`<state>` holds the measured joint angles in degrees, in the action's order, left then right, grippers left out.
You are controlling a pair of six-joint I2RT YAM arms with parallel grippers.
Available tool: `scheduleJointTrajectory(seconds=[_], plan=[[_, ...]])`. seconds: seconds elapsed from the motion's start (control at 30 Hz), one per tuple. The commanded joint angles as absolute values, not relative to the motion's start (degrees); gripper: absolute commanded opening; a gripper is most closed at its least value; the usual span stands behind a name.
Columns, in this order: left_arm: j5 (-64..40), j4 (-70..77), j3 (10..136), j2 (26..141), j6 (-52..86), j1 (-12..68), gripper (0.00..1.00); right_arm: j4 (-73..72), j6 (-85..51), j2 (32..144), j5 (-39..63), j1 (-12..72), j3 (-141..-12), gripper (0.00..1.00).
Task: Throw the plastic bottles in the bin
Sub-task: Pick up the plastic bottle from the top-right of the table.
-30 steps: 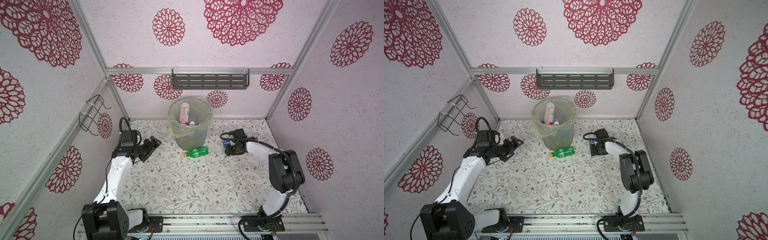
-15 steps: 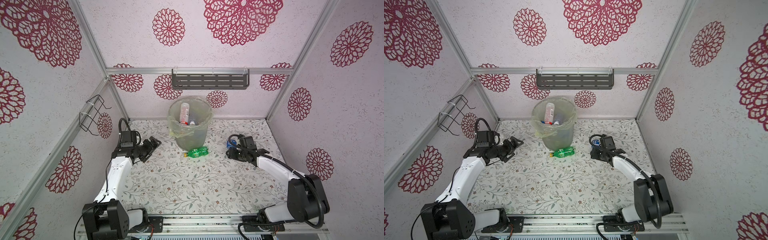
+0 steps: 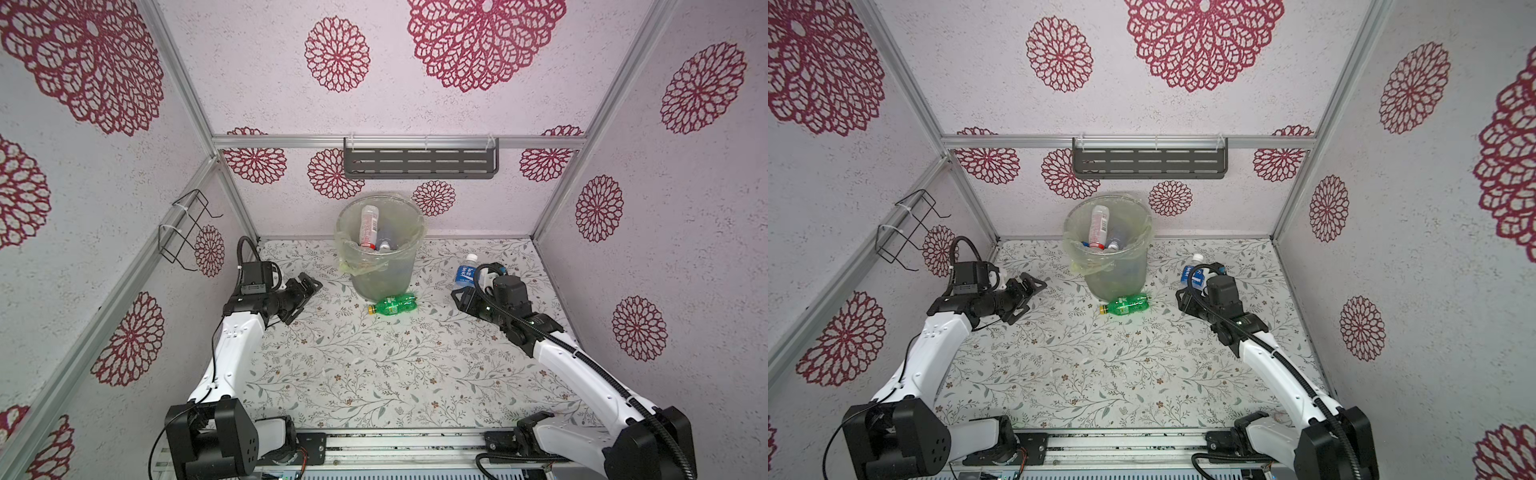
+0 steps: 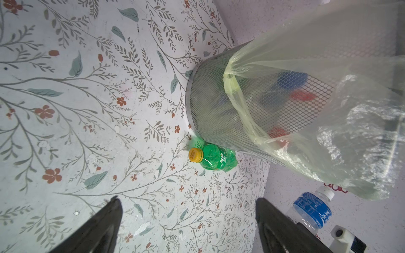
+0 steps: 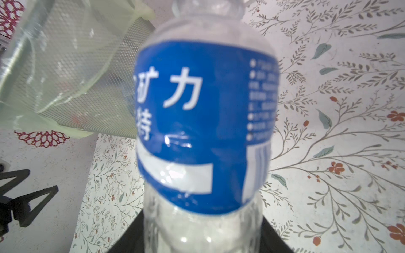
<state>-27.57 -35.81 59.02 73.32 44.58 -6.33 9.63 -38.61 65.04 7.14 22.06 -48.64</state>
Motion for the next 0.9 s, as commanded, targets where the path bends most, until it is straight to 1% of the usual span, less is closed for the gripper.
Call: scheduleJointTrajectory(seconds=[0.0, 0.23, 0.5, 0.67, 0.87], plan=[[-27.31, -34.89, 58.89, 73.56, 44.38, -6.94, 0.97, 9.55, -41.55, 64.13, 6.39, 22.77, -51.39, 0.5], [-26.69, -35.06, 58.89, 73.31, 44.45, -6.86, 0.97, 8.2, -44.53, 63.94, 5.46, 25.26, -53.86, 0.49], [-25.75, -34.89, 58.54, 72.16, 44.3, -6.9, 0.97, 8.0, -45.53, 64.02, 2.11, 29.71, -58.99, 0.49], [-25.75, -34.93, 58.38, 72.09, 44.3, -6.87, 0.97, 8.7, -44.92, 64.43, -0.99, 31.53, -61.55, 0.48], [-25.49, -35.05, 58.36, 71.89, 44.21, -6.91, 0.97, 9.52, -44.3, 66.23, -1.69, 32.78, -65.78, 0.48]])
